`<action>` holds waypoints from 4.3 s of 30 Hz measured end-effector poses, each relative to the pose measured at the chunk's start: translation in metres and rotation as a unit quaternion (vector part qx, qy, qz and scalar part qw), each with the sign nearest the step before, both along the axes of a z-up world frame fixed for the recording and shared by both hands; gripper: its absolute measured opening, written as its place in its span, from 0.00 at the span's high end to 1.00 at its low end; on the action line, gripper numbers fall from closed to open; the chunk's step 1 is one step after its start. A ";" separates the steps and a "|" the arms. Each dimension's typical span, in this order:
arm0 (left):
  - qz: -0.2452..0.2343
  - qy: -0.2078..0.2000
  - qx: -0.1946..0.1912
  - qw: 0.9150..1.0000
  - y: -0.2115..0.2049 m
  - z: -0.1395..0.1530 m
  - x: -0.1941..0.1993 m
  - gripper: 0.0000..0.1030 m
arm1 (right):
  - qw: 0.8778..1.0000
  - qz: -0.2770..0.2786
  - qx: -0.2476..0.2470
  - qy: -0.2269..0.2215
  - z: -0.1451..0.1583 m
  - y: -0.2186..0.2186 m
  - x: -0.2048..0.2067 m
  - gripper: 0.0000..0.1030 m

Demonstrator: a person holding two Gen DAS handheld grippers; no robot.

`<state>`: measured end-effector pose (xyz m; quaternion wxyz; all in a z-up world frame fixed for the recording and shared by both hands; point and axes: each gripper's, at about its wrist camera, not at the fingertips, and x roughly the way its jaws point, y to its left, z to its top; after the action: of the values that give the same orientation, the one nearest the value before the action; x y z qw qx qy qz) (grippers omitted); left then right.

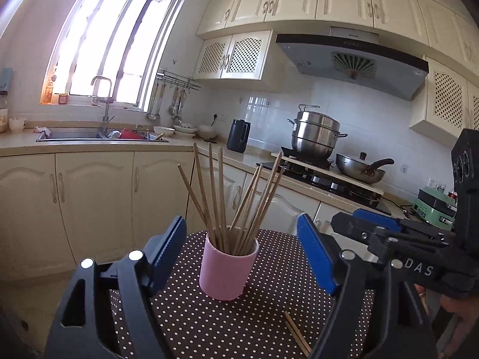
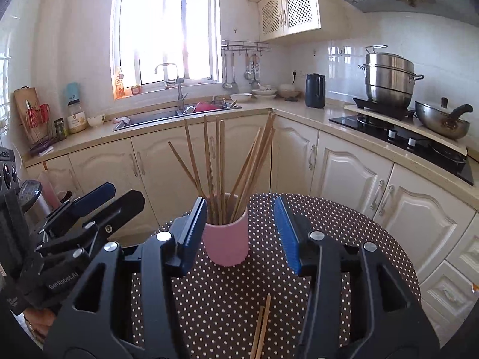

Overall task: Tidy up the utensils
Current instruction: 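Withdraw both open tools from the cup and move over the last chopsticks, then lower both tools and close the left tool on a chopstick while the right grasps another, then lift both held chopsticks upright and carry them above the pink cup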

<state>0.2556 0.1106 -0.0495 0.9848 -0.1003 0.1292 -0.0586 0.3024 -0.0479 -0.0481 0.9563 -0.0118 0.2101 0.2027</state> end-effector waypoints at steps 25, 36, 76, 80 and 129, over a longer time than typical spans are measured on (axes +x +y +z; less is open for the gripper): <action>-0.083 0.297 0.108 0.945 -0.107 -0.096 0.023 0.27 | 0.989 -0.025 -0.041 0.139 -0.096 -0.074 -0.016 0.55; -0.103 0.348 0.129 0.923 -0.127 -0.134 0.027 0.27 | 0.981 -0.020 -0.011 0.194 -0.144 -0.091 -0.016 0.54; -0.083 0.422 0.163 0.888 -0.138 -0.155 0.071 0.30 | 0.973 -0.016 0.029 0.227 -0.148 -0.111 -0.014 0.48; -0.094 0.414 0.168 0.890 -0.126 -0.152 0.067 0.47 | 0.972 -0.016 0.027 0.232 -0.147 -0.110 -0.010 0.48; -0.099 0.386 0.147 0.905 -0.071 -0.155 0.075 0.93 | 0.930 0.088 -0.185 0.305 -0.162 -0.008 0.036 0.95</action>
<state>0.3305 0.0392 -0.2050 0.8508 0.0439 0.5153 -0.0928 0.3383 -0.0563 -0.2096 0.8055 -0.1442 0.5233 0.2377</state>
